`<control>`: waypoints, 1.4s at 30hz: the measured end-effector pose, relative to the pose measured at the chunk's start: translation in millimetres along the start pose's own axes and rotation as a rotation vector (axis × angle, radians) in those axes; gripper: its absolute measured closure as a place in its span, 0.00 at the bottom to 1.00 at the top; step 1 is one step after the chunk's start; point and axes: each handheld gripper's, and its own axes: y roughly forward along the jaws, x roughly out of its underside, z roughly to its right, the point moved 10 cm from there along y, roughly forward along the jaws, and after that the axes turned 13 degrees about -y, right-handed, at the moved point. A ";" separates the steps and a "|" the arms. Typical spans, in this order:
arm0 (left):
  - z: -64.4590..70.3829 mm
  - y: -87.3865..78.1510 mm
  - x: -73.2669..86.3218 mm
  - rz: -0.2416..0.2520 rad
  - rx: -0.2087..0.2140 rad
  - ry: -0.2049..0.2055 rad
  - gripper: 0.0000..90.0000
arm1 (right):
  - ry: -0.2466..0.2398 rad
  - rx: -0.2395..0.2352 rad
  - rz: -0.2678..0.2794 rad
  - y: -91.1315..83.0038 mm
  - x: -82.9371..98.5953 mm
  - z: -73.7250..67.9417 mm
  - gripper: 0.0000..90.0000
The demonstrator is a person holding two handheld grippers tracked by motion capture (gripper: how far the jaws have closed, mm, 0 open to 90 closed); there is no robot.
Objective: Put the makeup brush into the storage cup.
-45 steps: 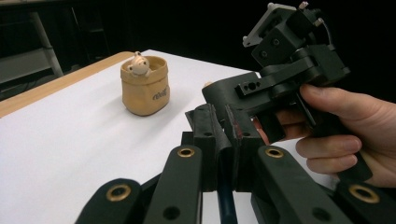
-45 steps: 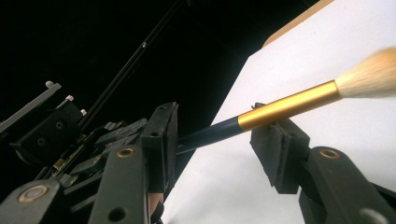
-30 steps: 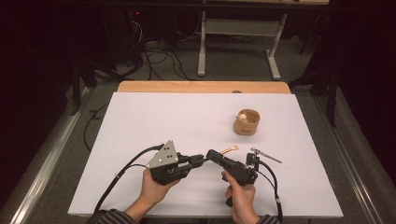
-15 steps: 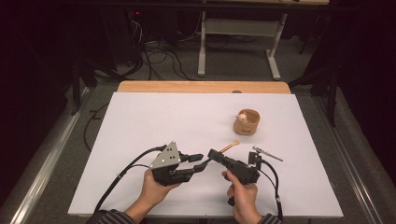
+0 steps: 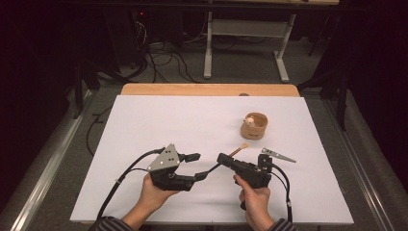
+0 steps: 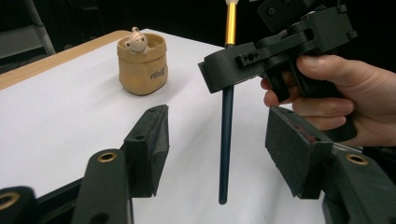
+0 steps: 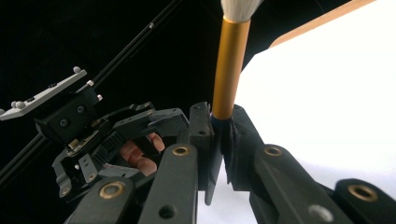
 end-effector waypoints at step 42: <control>-77.5 -70.8 34.7 0.117 -0.218 -0.153 0.31 | -0.280 0.113 -0.147 -21.8 -21.9 12.6 0.95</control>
